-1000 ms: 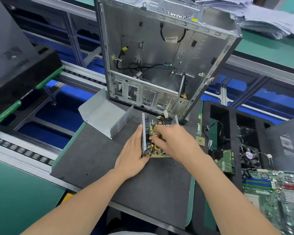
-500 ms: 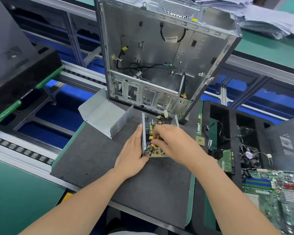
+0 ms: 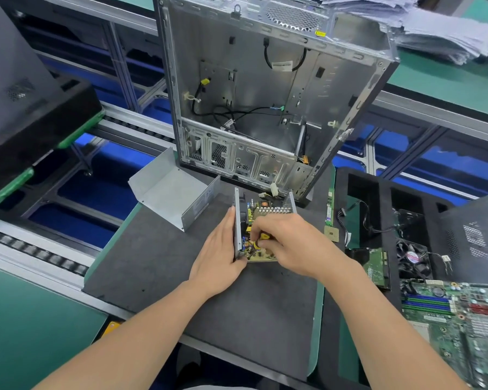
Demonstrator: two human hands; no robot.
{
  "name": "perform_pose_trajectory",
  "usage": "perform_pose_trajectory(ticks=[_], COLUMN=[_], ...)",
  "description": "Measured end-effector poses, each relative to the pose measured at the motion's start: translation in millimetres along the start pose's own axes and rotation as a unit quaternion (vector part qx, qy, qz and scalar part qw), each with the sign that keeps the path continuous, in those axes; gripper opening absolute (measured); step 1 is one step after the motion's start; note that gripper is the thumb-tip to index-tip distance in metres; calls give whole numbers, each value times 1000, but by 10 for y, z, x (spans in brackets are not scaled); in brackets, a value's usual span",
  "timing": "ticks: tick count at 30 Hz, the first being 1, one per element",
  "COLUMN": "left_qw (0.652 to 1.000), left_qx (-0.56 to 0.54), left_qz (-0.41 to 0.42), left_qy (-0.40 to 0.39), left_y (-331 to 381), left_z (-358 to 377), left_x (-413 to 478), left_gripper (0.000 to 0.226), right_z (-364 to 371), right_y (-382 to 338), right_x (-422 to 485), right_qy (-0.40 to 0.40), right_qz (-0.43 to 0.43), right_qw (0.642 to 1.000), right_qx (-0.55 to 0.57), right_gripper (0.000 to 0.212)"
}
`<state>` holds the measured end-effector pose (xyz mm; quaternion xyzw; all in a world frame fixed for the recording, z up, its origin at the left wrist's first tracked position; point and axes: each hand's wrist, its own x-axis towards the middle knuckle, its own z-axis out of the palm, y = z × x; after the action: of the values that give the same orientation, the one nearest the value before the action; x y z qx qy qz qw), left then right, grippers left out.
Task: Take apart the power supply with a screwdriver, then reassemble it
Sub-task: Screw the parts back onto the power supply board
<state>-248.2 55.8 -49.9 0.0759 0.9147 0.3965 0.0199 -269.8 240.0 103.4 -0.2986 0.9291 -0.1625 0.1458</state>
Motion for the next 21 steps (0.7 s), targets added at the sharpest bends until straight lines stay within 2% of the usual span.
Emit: perform_pose_trajectory(ticks=[3, 7, 9, 13, 17, 19, 21], left_qw=[1000, 1000, 1000, 1000, 1000, 1000, 1000], left_qx=[2, 3, 2, -1, -2, -5, -4], left_qz=[0, 2, 2, -1, 5, -1, -3], left_qy=[3, 4, 4, 3, 4, 4, 4], left_y=[8, 0, -3, 2, -1, -4, -5], left_z=[5, -2, -1, 0, 3, 6, 11], left_x=[-5, -6, -12, -17, -10, -6, -4], left_gripper=[115, 115, 115, 114, 113, 114, 115], right_z=[-1, 78, 127, 137, 15, 3, 3], right_y=[-18, -55, -73, -88, -33, -11, -1], right_x=[35, 97, 105, 58, 0, 5, 24], right_qy=[19, 69, 86, 90, 8, -20, -16], right_qz=[40, 102, 128, 68, -31, -39, -20], right_qw=[999, 991, 988, 993, 998, 997, 998], right_qx=[-4, -45, -30, -24, -54, -62, -63], right_gripper=[9, 31, 34, 29, 13, 14, 11])
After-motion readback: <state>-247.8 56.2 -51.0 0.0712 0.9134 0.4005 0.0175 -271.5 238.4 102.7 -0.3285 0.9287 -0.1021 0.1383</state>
